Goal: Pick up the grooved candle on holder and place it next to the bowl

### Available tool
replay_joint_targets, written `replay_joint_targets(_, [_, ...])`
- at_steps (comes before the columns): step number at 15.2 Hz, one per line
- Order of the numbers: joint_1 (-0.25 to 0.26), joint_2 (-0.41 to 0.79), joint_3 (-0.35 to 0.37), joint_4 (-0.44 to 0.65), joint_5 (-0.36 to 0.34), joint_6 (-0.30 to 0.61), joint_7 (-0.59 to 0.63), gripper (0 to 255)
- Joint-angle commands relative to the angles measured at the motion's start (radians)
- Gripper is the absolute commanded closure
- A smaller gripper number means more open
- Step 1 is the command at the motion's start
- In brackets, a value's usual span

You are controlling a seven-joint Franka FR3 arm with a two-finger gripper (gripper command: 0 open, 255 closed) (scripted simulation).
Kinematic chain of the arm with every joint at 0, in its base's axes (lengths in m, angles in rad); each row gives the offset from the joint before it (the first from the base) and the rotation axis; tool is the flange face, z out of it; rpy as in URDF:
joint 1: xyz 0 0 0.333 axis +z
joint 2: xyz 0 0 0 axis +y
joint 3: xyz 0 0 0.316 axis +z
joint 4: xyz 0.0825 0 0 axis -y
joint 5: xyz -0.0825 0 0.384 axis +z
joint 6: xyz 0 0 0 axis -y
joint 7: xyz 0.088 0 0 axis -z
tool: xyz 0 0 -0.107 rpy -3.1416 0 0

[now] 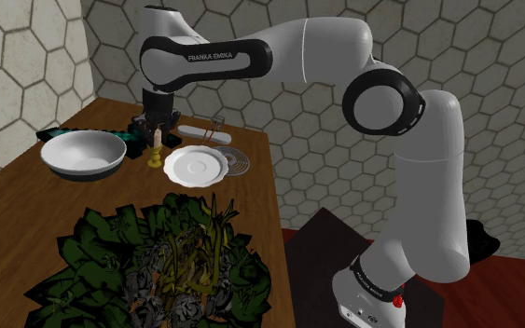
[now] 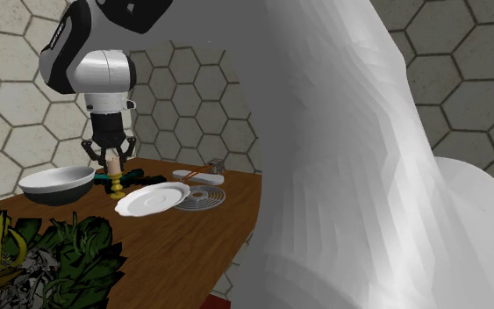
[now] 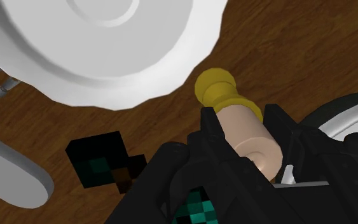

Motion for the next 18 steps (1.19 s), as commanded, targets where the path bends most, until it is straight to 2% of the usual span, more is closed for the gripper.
replay_joint_targets(1, [0.0, 0.0, 0.0, 0.0, 0.0, 0.0, 0.0, 255])
replay_joint_targets(2, [0.0, 0.0, 0.0, 0.0, 0.0, 0.0, 0.0, 0])
replay_joint_targets(7, [0.0, 0.0, 0.0, 0.0, 0.0, 0.0, 0.0, 0])
replay_joint_targets(11, [0.0, -0.028, 0.001, 0.083, 0.002, -0.111, -0.002, 0])
replay_joint_targets(18, [0.0, -0.028, 0.001, 0.083, 0.002, -0.111, -0.002, 0])
